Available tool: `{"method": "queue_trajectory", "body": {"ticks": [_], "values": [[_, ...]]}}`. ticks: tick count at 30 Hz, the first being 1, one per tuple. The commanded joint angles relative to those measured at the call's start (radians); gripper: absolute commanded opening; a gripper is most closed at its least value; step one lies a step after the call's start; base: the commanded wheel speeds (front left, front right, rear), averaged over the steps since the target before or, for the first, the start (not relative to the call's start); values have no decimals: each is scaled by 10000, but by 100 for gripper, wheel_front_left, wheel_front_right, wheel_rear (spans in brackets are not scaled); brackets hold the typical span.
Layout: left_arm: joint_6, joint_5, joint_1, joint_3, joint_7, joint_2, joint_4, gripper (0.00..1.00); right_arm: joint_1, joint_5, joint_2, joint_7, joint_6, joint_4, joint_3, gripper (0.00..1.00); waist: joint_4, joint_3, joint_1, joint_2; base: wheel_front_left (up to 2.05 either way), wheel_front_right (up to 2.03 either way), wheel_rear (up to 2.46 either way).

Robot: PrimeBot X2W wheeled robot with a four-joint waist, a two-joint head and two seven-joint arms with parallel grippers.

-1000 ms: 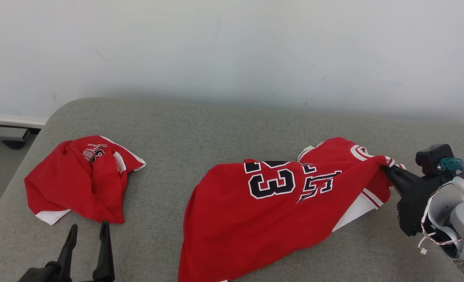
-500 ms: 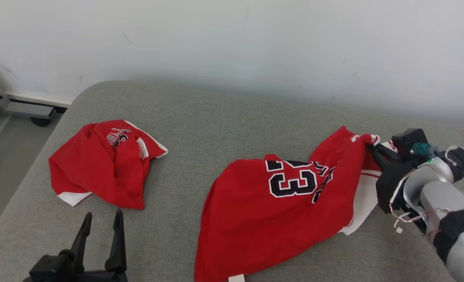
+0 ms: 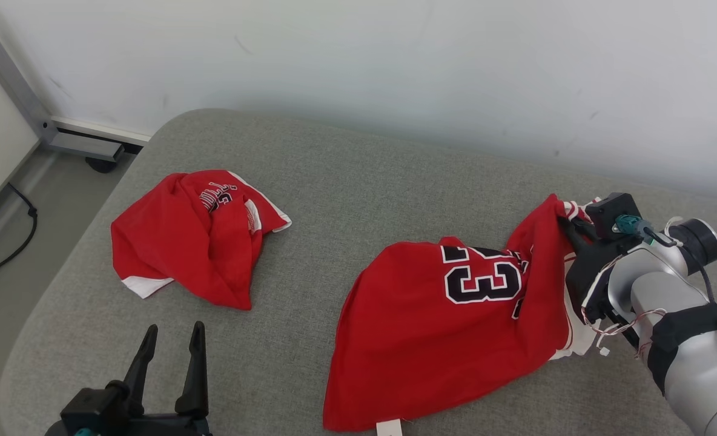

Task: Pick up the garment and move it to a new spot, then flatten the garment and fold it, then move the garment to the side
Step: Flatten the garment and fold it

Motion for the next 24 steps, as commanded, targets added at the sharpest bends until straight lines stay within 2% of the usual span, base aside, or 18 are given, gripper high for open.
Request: {"method": "queue_trajectory", "body": {"ticks": [1,2,3,4,5,12,16,24], "values": [[0,68,-128,4,-72,12,20,100,-91,-103,34,-120,-14,131,-53,0,41,7,-1,0,0,0,0],[-8,77,-131,-1,-72,5,32,100,-90,-165,52,-187,-14,242,-95,0,48,5,-1,0,0,0,0],[-11,79,-135,6,-72,-5,31,100,-87,-225,65,-248,-14,325,-124,7,37,11,-1,0,0,0,0],[-16,83,-137,20,-72,-15,31,100,-96,-236,68,-295,-14,375,-195,86,10,13,-1,0,0,0,0],[-17,82,-135,35,-72,-21,29,100,-93,-252,73,-342,-14,434,-262,100,-29,12,-1,0,0,0,0],[-60,116,-26,99,-72,-41,37,100,249,24,69,-437,-14,321,-666,100,-388,-57,-1,0,0,0,0],[-49,135,90,119,-72,-58,1,100,789,287,-199,-438,-14,-455,-1064,100,-586,-106,-1,0,0,0,0],[-28,215,159,191,-72,-78,-144,100,1803,881,-768,-414,-14,-1181,-1264,100,-780,-127,-1,0,0,0,0]]}}
